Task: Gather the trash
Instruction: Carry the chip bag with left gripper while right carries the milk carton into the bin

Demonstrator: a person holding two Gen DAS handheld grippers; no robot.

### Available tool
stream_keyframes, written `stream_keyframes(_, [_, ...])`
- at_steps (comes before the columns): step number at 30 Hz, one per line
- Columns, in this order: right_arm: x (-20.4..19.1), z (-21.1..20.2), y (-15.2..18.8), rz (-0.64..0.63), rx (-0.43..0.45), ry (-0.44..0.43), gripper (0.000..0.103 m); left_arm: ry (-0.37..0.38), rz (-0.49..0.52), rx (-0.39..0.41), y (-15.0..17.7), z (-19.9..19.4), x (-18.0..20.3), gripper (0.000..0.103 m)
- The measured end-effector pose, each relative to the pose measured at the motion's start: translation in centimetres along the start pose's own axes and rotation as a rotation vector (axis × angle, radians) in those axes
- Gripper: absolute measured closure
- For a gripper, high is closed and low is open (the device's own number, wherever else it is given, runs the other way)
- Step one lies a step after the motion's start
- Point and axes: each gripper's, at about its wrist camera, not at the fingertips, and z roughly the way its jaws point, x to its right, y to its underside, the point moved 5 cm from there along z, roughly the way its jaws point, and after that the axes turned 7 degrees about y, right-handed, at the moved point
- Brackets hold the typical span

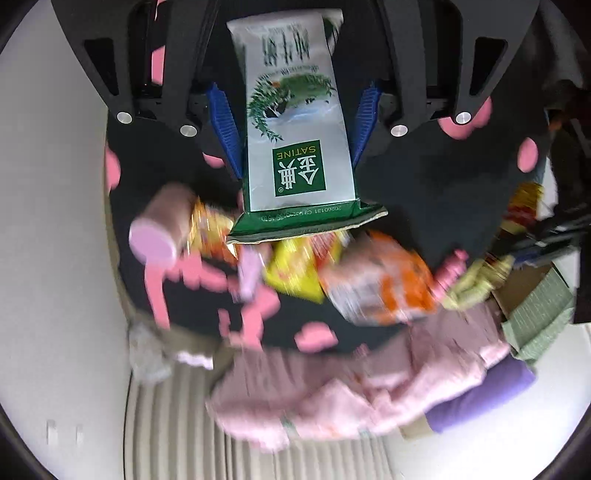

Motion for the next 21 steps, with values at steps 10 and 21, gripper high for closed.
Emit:
stream_keyframes(10, [-4.0, -3.5, -5.2, -0.006, 0.197, -0.071, 0.051, -0.039, -0.052, 0.110, -1.3, -3.9, -2.5, 0.068])
stream_keyframes(21, [-11.7, -4.4, -10.3, -0.081, 0.292, -0.164, 0.051, -0.175, -0.089, 0.266, -1.6, -10.8, -7.9, 0.068])
